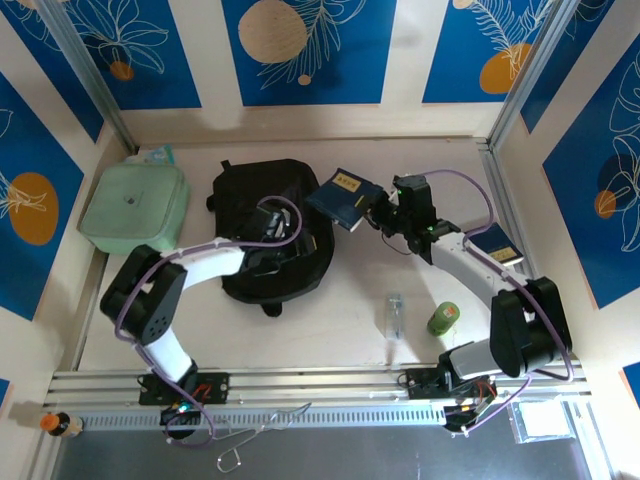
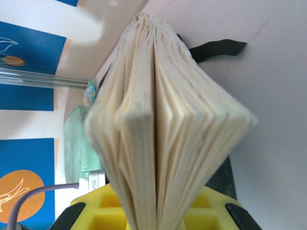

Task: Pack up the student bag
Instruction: Rotate the student bag at the top-center of the table, then open the student bag at the top-center of the table.

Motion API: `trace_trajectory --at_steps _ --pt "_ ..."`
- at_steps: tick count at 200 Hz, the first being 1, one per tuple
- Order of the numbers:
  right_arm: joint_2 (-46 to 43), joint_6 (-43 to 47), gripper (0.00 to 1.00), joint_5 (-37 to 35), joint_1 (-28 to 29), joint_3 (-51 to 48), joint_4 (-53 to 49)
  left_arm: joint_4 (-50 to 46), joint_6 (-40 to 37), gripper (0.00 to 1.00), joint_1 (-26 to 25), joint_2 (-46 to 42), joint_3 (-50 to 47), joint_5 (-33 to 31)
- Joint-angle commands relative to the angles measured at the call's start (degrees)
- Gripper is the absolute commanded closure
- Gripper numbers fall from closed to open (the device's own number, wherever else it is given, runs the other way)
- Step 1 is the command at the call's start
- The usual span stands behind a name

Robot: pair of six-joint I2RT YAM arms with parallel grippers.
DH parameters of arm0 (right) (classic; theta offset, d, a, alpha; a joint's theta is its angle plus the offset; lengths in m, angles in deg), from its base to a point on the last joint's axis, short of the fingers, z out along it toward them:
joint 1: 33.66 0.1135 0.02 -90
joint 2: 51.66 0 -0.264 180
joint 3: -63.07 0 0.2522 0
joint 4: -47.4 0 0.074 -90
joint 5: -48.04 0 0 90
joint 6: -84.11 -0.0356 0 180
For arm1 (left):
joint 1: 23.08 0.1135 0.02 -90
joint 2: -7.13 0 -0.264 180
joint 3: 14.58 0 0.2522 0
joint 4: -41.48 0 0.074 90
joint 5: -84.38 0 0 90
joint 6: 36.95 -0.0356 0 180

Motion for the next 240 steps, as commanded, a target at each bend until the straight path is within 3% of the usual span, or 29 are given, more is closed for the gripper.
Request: trace_trajectory --at_steps 1,62,106,117,139,175,240 --pt "-2.8 2.1 1.00 -0.1 -1.5 -0.8 -1.4 2.0 1.9 0.30 -0.2 5.1 3.9 2.9" --pt "-6.6 3.7 1.00 -1.3 -5.2 -2.5 -5.0 -3.1 -3.1 0.27 -0.1 17.1 21.3 5.4" --pt "-12.4 7.3 1.00 -2.0 -10.6 -2.6 -9.3 -12.9 -15.2 0.14 -0.2 10.5 24.0 6.4" --pt "-13.5 8.1 1.00 -2.2 -11.8 -2.6 -10.4 -15.9 -18.8 0.03 -0.5 8.2 23.4 6.4" --pt "-14.7 9.1 1.00 -2.2 -13.6 -3.1 -11.6 -20.5 -23.6 0.02 -1.3 4.6 21.6 5.7" --pt "-15.6 8.9 1.00 -2.1 -15.6 -4.3 -12.3 -22.6 -25.9 0.07 -3.3 2.9 20.5 7.3" --pt "-16.8 8.1 1.00 -1.3 -18.3 -6.0 -13.0 -22.9 -25.8 0.35 -8.0 7.9 24.4 6.8"
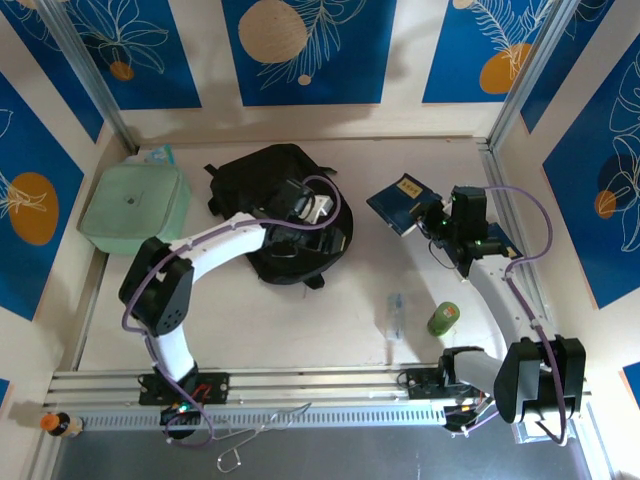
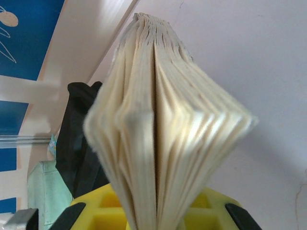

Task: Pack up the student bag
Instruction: Open the student bag at the top-center of the table.

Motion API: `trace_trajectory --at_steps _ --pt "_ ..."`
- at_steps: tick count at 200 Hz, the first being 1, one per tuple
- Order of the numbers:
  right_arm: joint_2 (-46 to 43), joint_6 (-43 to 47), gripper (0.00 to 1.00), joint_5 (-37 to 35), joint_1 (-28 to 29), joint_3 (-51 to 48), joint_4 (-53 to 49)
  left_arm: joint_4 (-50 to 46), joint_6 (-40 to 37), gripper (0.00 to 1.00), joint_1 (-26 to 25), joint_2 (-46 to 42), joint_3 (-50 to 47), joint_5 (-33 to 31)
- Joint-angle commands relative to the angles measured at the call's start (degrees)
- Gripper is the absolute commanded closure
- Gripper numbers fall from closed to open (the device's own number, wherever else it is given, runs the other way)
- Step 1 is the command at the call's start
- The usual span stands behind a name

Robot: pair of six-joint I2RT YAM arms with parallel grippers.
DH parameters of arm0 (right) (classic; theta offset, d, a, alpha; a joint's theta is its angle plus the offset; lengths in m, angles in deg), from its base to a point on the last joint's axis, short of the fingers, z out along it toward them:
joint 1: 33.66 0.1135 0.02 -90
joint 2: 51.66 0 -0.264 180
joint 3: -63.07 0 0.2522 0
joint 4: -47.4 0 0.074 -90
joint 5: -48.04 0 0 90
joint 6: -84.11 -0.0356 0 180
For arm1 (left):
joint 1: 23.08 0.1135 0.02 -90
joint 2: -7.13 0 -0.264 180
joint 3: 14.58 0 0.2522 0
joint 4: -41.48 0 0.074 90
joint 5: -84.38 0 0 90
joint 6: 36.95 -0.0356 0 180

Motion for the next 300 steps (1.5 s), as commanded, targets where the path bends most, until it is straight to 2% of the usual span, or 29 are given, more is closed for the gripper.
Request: trace_trajectory --at_steps 1,53,68,141,214,244,271,300 --pt "-1.9 0.4 1.00 0.4 -0.7 -0.4 0.8 -1.4 -0.9 0.36 -1.1 2.8 2.6 1.3" --pt "-2.8 0.3 1.00 0.8 -1.2 -1.5 0.7 -1.6 -0.6 0.56 -1.5 6.0 5.6 1.6" --pt "-2.8 0.3 1.00 1.0 -1.2 -1.9 0.9 -1.2 -0.6 0.62 -1.4 6.8 6.3 -0.1" --pt "-2.7 -0.2 1.00 1.6 -1.3 -2.6 1.2 -2.5 -1.1 0.69 -1.5 10.6 9.4 -0.4" --pt "-3.1 0.1 1.00 1.8 -1.4 -2.6 0.9 -3.5 -2.0 1.00 -0.9 7.5 10.6 -1.1" --pt "-4.4 1.1 1.00 2.7 -1.6 -2.5 0.4 -2.9 -1.5 1.00 1.2 2.8 9.7 -3.7" --pt "-5.4 0.8 1.00 6.9 -1.0 -3.6 1.2 0.2 -0.6 1.00 3.6 -2.2 7.7 -4.6" --pt "-6.4 0.2 1.00 9.6 2.9 -4.7 1.2 3.7 -0.9 1.00 4.8 -5.4 7.2 -4.9"
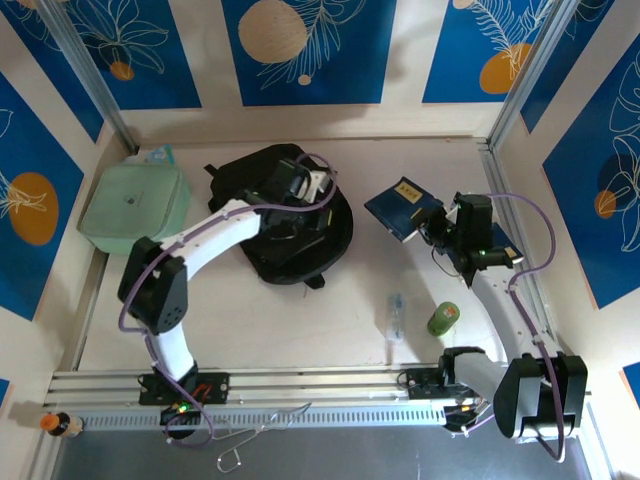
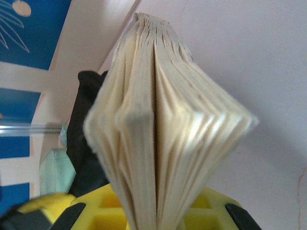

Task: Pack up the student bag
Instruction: Open the student bag at the top-center of the table, then place the book in the student bag.

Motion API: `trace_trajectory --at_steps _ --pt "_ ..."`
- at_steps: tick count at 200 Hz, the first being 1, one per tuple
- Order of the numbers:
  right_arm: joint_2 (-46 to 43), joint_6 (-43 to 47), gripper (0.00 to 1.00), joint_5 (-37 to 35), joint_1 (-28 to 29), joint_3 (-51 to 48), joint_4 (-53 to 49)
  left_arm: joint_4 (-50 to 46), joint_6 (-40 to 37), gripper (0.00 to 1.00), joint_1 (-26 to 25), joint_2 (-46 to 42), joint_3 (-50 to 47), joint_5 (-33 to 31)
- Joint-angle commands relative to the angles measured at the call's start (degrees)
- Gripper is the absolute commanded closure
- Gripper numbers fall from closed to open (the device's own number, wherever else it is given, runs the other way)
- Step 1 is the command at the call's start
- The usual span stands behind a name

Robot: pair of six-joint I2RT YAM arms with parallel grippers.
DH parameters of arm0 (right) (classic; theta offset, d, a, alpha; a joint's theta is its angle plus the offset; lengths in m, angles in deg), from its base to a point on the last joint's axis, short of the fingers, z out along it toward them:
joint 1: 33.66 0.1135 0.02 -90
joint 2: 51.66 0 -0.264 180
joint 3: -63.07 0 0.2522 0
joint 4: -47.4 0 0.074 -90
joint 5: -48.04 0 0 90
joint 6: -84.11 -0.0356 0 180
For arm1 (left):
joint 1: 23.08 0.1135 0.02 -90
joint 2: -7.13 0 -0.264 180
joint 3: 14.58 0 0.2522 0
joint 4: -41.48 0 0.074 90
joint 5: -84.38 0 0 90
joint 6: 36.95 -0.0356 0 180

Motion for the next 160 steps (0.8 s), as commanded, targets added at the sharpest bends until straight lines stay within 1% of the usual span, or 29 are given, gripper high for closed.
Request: trace_trajectory --at_steps 1,47,62,92,117,140,160 --pt "-1.9 0.2 1.00 4.8 3.2 -1.3 1.2 4.9 -0.3 1.00 0.9 -3.6 -0.6 -1.2" --pt "-3.6 -3.6 1.00 3.0 11.1 -3.4 1.0 11.5 -0.6 1.00 1.0 -5.4 -1.2 -0.7" --pt "-3.6 -5.1 1.00 2.3 13.9 -4.2 2.0 12.6 -0.3 1.00 1.0 -5.2 -1.2 -0.3" --pt "-2.7 -7.8 1.00 -1.2 19.7 -4.4 3.3 13.2 0.4 1.00 1.0 -4.3 -1.0 0.6" --pt "-0.1 -10.1 1.00 -1.3 21.4 -4.4 5.8 13.4 1.0 1.00 1.0 -4.1 -1.0 2.0" --pt "2.6 -12.0 1.00 0.0 22.1 -4.1 9.5 13.4 1.0 1.00 1.0 -4.2 -0.9 3.0" --pt "5.6 -12.8 1.00 0.0 23.3 -2.5 11.5 13.3 0.9 1.00 1.1 -4.4 -0.8 4.1"
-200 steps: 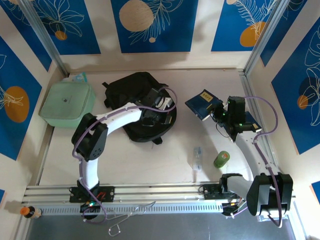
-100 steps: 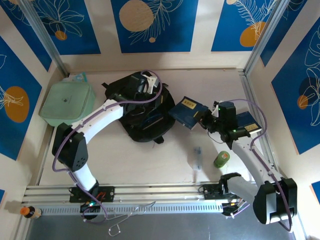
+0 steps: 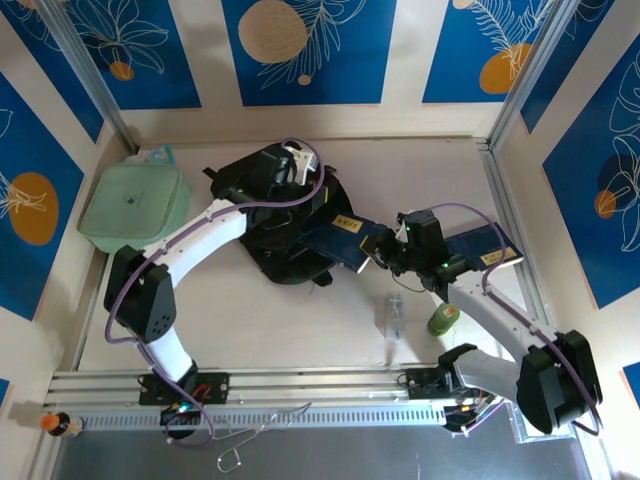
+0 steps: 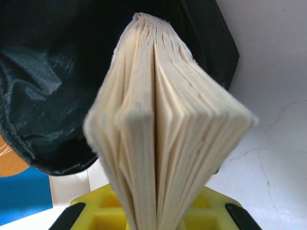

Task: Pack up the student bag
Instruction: Place the book in the student bag.

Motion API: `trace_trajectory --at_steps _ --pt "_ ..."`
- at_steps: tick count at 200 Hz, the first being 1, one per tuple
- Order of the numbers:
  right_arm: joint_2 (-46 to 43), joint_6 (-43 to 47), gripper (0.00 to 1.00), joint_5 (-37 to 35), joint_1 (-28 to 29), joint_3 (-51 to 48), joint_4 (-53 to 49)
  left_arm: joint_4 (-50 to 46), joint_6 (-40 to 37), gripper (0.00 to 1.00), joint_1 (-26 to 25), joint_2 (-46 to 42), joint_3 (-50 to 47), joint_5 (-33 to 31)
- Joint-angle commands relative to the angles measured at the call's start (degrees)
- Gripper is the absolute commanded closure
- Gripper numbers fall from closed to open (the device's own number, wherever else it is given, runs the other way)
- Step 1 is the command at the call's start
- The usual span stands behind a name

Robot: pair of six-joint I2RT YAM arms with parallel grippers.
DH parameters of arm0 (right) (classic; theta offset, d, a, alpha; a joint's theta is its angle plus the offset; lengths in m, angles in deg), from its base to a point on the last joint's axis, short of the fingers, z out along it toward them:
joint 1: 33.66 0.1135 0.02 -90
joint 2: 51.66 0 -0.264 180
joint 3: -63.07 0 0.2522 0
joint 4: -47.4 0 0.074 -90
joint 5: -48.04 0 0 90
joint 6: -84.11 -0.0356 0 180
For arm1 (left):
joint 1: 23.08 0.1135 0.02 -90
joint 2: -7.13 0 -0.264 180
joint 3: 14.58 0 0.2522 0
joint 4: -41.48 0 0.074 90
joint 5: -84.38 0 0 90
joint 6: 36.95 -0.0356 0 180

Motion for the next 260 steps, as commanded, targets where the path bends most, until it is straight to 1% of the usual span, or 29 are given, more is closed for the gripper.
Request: trace_trajectory --at_steps 1,41,62,102,131,144,165,189,204,218,229,260 --pt "2.3 -2.4 1.00 0.2 1.4 2.0 5.8 4.2 0.4 1.00 -0.2 -1.1 0.4 3.7" --pt "10.1 -2.4 1.00 -1.5 3.9 7.6 7.0 3.8 0.5 1.00 -0.2 -1.3 0.9 4.7" --pt "14.6 -2.8 1.00 -4.2 5.7 10.3 7.9 3.9 0.7 1.00 -0.1 -1.7 1.1 4.6" --pt "22.8 -7.1 1.00 -10.5 8.5 15.1 8.4 4.1 1.1 1.00 -0.2 -2.6 1.2 3.6" --pt "29.5 -12.5 1.00 -14.3 10.1 18.7 8.9 4.2 1.8 1.00 -0.1 -2.6 1.3 2.8" --pt "33.3 -14.0 1.00 -16.0 11.7 21.3 10.1 4.5 2.0 1.00 0.0 -2.6 1.4 2.6" --pt "39.3 -16.9 1.00 -16.6 13.8 26.7 8.7 5.2 3.6 1.00 1.4 -2.8 1.7 3.2" --pt "42.3 -18.9 1.00 -19.9 15.3 28.1 9.8 6.1 5.4 1.00 3.2 -3.8 0.8 3.4" --pt "43.7 -18.6 0.94 -18.5 15.1 28.8 11.6 7.3 6.6 1.00 4.2 -4.4 -0.4 4.0" --pt "45.1 -17.8 0.84 -14.2 14.5 29.0 14.8 7.9 7.5 1.00 5.0 -4.6 -0.9 4.5" --pt "45.3 -17.6 0.78 -12.8 14.4 28.9 14.9 8.1 8.1 1.00 5.6 -4.6 -1.3 4.6" --pt "40.3 -15.8 0.58 -13.0 14.2 24.9 14.8 8.7 8.4 1.00 6.6 -4.9 -2.4 4.6"
